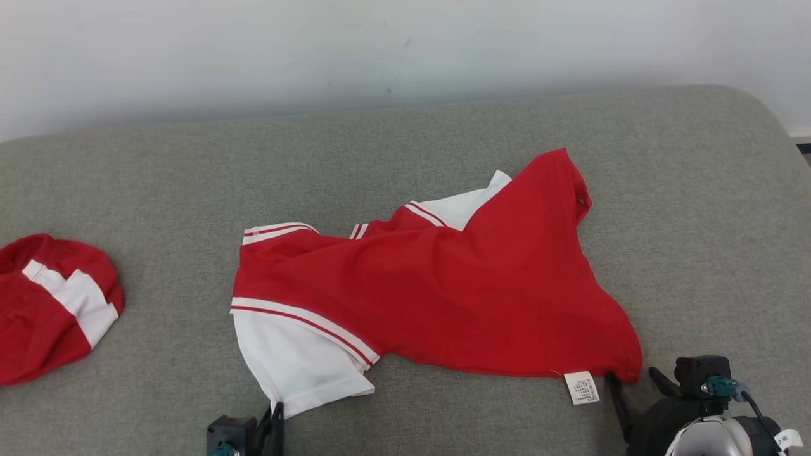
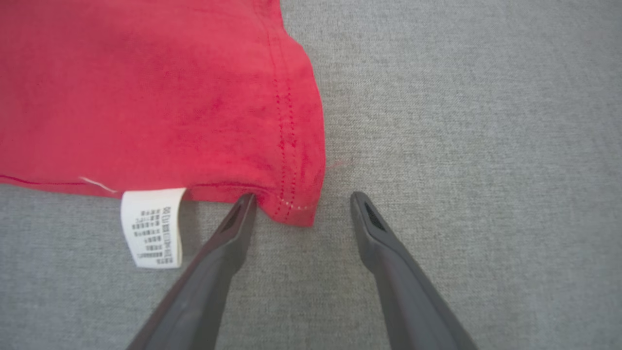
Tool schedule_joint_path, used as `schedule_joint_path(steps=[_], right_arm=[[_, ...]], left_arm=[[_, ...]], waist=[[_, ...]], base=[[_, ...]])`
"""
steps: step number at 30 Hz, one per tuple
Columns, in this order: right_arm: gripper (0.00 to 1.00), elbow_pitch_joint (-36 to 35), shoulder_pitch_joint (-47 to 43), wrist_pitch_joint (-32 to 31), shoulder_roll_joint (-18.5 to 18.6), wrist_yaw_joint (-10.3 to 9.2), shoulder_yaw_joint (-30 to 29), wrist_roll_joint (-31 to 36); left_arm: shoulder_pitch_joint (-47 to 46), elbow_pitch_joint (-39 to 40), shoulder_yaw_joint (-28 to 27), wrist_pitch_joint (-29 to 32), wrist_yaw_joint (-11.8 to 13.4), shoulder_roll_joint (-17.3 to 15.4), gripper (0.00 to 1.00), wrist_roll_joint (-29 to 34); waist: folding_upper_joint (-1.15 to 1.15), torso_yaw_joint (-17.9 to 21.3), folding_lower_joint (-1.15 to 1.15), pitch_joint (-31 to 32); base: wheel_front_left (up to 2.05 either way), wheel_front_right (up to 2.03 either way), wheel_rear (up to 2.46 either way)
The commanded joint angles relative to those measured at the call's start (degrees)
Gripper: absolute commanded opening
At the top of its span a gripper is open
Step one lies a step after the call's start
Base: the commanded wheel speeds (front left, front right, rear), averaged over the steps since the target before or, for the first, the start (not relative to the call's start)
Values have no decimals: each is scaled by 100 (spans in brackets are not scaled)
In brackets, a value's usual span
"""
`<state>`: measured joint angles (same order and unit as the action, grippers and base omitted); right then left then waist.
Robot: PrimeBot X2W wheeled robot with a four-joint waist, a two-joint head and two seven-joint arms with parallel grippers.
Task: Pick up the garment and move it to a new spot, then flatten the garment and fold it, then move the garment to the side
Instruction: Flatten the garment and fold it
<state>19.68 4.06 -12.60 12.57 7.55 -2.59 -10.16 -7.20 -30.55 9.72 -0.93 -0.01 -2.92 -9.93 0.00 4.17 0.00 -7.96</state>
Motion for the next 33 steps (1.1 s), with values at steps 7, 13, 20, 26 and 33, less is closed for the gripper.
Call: schedule_joint_path(steps=[7, 13, 20, 26, 33], right_arm=[[58, 74, 173, 49, -40, -13, 109, -72], [0, -18, 135, 149, -68, -13, 74, -119], [0, -367, -45, 292, -154, -13, -67, -129], [0, -970, -166, 468, -297, -13, -165, -326], [0, -1598, -60, 683, -364, -13, -156, -824]], left_arm=[[14, -152, -4, -48, 83, -89, 0, -47], [-79, -122, -3, -211, 59, -94, 0, -130], [-79, 216, -115, -649, 68, -63, 0, -301], [-125, 843, -324, -1115, -39, -42, 0, -674], [-280, 1655, -426, -1238, -199, -20, 0, -1091]], waist=[[0, -31, 0, -67], [0, -71, 0, -59], [0, -53, 0, 24], [0, -37, 0, 128], [0, -52, 0, 265]], base=[[0, 0, 0], [0, 0, 0], [0, 0, 0], [0, 0, 0], [0, 0, 0]])
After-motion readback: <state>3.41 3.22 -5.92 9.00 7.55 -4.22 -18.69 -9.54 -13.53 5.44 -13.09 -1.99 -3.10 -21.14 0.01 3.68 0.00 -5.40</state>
